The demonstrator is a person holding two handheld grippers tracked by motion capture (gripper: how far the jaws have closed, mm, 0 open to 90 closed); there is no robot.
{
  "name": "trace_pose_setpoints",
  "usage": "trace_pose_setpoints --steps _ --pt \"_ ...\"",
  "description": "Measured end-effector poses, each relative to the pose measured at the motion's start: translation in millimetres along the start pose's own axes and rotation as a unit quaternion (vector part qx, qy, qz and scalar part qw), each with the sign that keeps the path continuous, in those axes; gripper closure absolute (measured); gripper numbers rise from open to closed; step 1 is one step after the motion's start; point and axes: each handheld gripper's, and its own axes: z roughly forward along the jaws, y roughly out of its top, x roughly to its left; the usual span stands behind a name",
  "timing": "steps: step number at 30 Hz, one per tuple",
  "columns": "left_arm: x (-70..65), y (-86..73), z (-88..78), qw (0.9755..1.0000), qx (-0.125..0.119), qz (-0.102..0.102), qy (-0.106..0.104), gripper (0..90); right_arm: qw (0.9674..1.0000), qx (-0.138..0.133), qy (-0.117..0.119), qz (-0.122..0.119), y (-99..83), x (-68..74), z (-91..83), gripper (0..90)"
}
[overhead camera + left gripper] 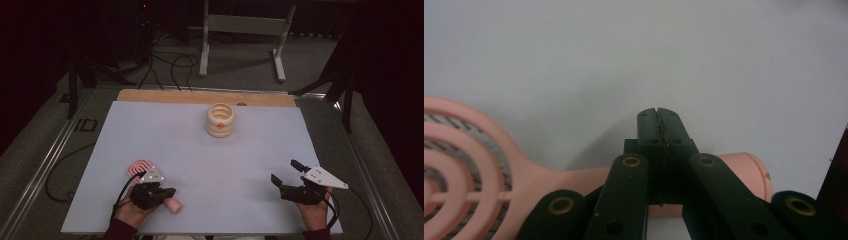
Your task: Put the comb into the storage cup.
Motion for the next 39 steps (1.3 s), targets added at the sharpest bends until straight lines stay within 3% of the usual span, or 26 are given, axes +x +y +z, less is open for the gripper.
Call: trace_pose_setpoints --steps 6,16,25,32,39 --pt "5.2 -2.6 -3.7 0.9997 0.02 -0.009 0.007 90.0 1.0 0.0 0.002 -0.001 0.0 0.0 -0.1 10.8" --pt "12.1 -6.1 -12.6 0.9984 0.054 -0.003 0.019 90.0 1.0 0.001 0.003 -0.001 0.0 -0.1 0.1 10.8" --pt "17.8 -7.8 -18.6 0.9972 0.066 -0.007 0.034 90.0 1.0 0.001 0.004 -0.003 0.1 0.1 0.4 10.8" --pt "25.1 -11.2 -28.0 0.9972 0.056 -0.021 0.046 90.0 1.0 0.002 0.006 -0.001 -0.2 0.1 0.7 10.8" --pt "29.0 -14.1 -33.8 0.9967 0.056 -0.022 0.054 90.0 1.0 0.003 0.005 -0.002 -0.3 0.7 1.2 10.8"
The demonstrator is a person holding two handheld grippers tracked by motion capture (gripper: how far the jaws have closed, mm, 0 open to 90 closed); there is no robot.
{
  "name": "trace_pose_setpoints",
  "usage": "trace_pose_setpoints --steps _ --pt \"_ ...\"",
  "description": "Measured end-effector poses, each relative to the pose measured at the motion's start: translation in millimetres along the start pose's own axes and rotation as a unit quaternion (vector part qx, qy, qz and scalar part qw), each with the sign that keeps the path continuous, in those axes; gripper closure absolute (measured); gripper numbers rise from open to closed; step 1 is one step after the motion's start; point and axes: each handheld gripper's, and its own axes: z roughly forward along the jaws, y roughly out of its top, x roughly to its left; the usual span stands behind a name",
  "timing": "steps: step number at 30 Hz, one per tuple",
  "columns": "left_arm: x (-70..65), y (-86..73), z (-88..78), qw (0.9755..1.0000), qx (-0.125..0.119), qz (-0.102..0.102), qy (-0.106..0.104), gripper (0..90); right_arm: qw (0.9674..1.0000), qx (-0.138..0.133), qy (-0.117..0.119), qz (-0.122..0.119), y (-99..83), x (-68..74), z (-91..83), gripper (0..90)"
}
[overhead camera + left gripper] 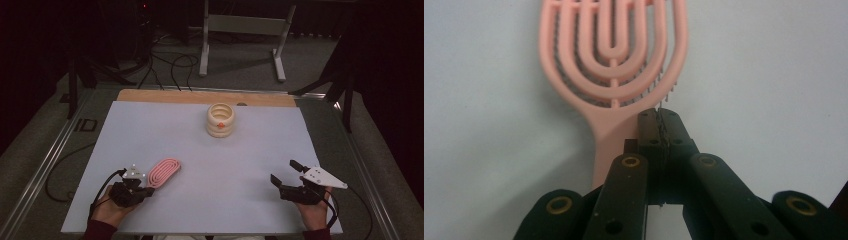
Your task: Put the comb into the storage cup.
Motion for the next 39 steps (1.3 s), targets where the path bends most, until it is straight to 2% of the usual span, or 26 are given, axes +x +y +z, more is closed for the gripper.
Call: trace_pose_setpoints --steps 13,21,22,25,26,28,29,31,32,33,34,36,39 --pt "11.6 -5.5 -7.2 0.9992 -0.024 -0.025 0.018 90.0 1.0 0.0 0.0 -0.001 0.0 -0.1 -0.1 10.8" --pt "12.0 -5.7 -8.6 0.999 -0.031 -0.027 0.02 89.8 1.0 0.0 -0.001 -0.002 0.2 0.0 -0.1 10.8" --pt "13.1 -6.2 -10.5 0.9987 -0.042 -0.028 0.011 89.8 1.0 0.0 -0.001 -0.002 0.2 0.0 -0.1 10.8" --pt "13.0 -6.0 -12.3 0.9984 -0.048 -0.026 0.009 88.1 1.0 0.001 0.001 0.0 0.0 0.0 0.0 10.8" --pt "13.4 -5.9 -14.0 0.9981 -0.057 -0.024 0.004 88.1 1.0 0.001 0.001 0.0 0.0 0.1 0.1 10.8" --pt "12.4 -5.4 -17.2 0.9967 -0.079 -0.018 0.003 83.4 1.0 0.001 0.001 0.0 0.0 0.1 0.1 10.8" --pt "12.4 -5.4 -17.2 0.9967 -0.079 -0.018 0.003 82.2 1.0 0.001 0.001 0.0 0.0 0.1 0.1 10.8" --pt "11.8 -4.7 -22.9 0.9936 -0.112 -0.01 0.009 79.5 1.0 0.001 0.001 0.0 -0.1 0.0 0.2 10.8" --pt "11.4 -4.7 -25.4 0.9917 -0.128 -0.008 0.009 74.3 1.0 0.001 0.0 -0.001 -0.2 0.0 0.3 10.8" --pt "10.8 -4.7 -28.4 0.9895 -0.144 -0.005 0.01 74.3 1.0 0.001 0.0 -0.001 -0.2 0.0 0.3 10.8" --pt "10.3 -4.7 -31.4 0.9868 -0.161 -0.003 0.012 70.4 1.0 0.001 0.0 -0.001 -0.3 0.1 0.4 10.8" --pt "9.3 -4.8 -38.1 0.98 -0.198 0.002 0.021 64.5 1.0 0.001 0.001 -0.001 -0.5 -0.1 0.8 10.8" --pt "8.7 -5.9 -47.6 0.9681 -0.248 0.002 0.036 58.4 1.0 0.002 0.001 -0.001 -0.8 0.4 1.3 10.8"
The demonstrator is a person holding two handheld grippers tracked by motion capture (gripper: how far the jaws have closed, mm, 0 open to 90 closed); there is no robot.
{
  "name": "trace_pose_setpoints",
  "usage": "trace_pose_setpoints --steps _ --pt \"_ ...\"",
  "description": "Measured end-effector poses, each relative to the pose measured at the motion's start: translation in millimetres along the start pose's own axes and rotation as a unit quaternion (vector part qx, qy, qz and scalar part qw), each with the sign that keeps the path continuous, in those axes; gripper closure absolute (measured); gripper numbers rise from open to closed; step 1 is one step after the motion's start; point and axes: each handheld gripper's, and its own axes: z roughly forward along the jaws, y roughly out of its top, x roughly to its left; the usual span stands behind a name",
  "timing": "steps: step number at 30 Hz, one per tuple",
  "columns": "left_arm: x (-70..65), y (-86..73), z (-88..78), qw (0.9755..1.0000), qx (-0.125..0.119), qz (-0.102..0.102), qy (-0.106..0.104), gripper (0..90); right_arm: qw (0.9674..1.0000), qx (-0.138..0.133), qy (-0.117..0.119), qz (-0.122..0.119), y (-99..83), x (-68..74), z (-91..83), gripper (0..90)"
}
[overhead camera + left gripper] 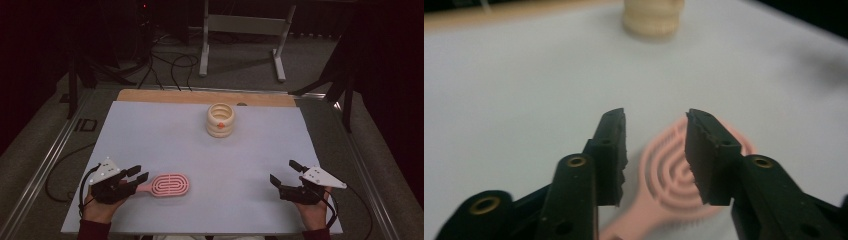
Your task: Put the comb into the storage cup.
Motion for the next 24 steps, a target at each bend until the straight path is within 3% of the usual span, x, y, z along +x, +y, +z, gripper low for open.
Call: trace_pose_setpoints --steps 7,8,9,10,13,16,20,22,24 --pt "4.5 2.0 -13.7 0.9975 -0.067 -0.009 0.017 42.2 1.0 -0.003 0.007 0.001 -1.1 0.1 1.3 10.6" --pt "4.5 2.0 -13.7 0.9975 -0.067 -0.009 0.017 36.4 1.0 -0.003 0.007 0.001 -1.1 0.1 1.3 10.6" --pt "3.5 1.6 -15.7 0.9965 -0.074 -0.002 0.039 36.4 0.9999 -0.005 0.01 0.002 -1.2 0.3 1.3 10.5" --pt "3.3 1.1 -16.8 0.9959 -0.08 0.002 0.041 29.4 0.9998 -0.01 0.016 0.001 -1.3 0.1 1.1 10.5" --pt "2.8 0.9 -19.6 0.9938 -0.088 0.007 0.068 19.7 0.9997 -0.015 0.02 0.001 -1.3 0.3 1.0 10.2" --pt "2.7 0.4 -21.5 0.9918 -0.095 0.008 0.085 14.9 0.9997 -0.012 0.023 0.002 -1.7 0.7 1.7 10.1" --pt "3.3 0.0 -22.4 0.9908 -0.099 0.008 0.093 8.4 0.9995 -0.014 0.028 0.0 -1.7 1.4 2.3 10.0" --pt "4.0 -1.1 -22.7 0.9909 -0.098 0.012 0.092 0.1 0.9994 -0.018 0.03 -0.003 -2.2 0.6 2.2 10.0" --pt "5.0 -2.1 -24.0 0.9901 -0.103 0.01 0.095 0.0 0.9993 -0.021 0.03 -0.002 -2.4 0.0 2.0 9.9"
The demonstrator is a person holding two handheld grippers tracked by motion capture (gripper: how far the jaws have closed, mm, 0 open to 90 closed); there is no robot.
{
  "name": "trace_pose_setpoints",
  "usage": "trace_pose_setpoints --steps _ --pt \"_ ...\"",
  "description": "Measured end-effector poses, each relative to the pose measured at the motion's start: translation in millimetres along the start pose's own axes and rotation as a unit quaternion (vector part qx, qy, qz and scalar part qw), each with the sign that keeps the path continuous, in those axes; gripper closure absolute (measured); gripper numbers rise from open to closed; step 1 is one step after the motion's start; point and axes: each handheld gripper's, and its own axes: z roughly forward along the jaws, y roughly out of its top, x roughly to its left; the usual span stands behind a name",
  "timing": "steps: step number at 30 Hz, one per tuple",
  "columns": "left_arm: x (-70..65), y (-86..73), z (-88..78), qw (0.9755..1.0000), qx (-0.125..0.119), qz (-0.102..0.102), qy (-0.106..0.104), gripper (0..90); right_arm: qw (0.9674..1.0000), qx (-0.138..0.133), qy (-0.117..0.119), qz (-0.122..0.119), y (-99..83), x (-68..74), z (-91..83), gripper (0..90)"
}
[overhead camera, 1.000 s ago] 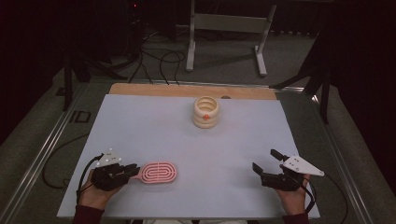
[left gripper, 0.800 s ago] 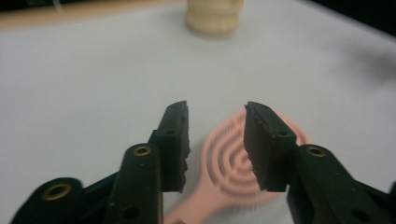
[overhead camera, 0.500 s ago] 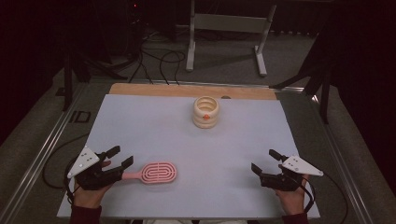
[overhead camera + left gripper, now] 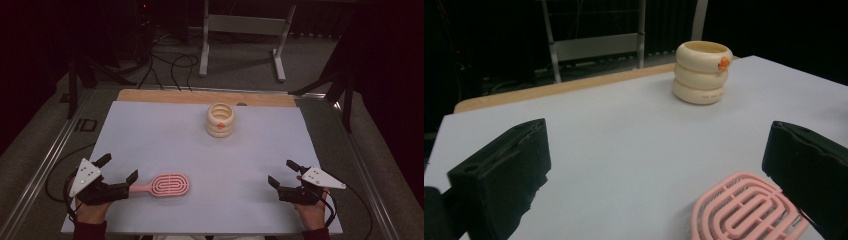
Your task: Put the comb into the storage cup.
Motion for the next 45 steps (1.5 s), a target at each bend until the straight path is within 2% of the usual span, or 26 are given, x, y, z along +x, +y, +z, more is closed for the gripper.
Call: trace_pose_setpoints --steps 3,9,20,27,33,39,45 --pt "1.5 -1.4 -1.5 0.9999 -0.006 0.006 0.014 0.0 1.0 -0.006 0.002 0.002 -0.5 -1.7 -1.4 9.9" --pt "4.9 -3.7 -2.6 0.9999 0.0 0.006 0.013 0.0 1.0 0.0 0.001 0.004 -1.8 -4.2 -1.9 9.9" --pt "3.5 -0.6 -0.1 0.9998 0.014 0.003 -0.017 0.0 1.0 0.003 -0.002 0.003 -1.0 -4.2 -1.6 9.9" --pt "0.0 2.0 4.8 0.9984 0.04 0.026 -0.03 0.0 1.0 0.001 -0.005 0.006 -0.7 -5.0 -2.2 9.9" --pt "-1.8 3.3 8.1 0.9976 0.048 0.033 -0.037 0.0 1.0 0.005 -0.002 0.005 -1.0 -3.6 -0.6 10.0" --pt "-1.4 4.5 13.6 0.9954 0.069 0.042 -0.052 0.0 1.0 0.004 -0.003 0.005 -1.4 -3.4 0.2 9.9" --pt "-1.8 7.4 16.2 0.9944 0.078 0.052 -0.048 0.0 1.0 0.008 0.001 0.002 -1.7 -1.2 2.8 9.9"
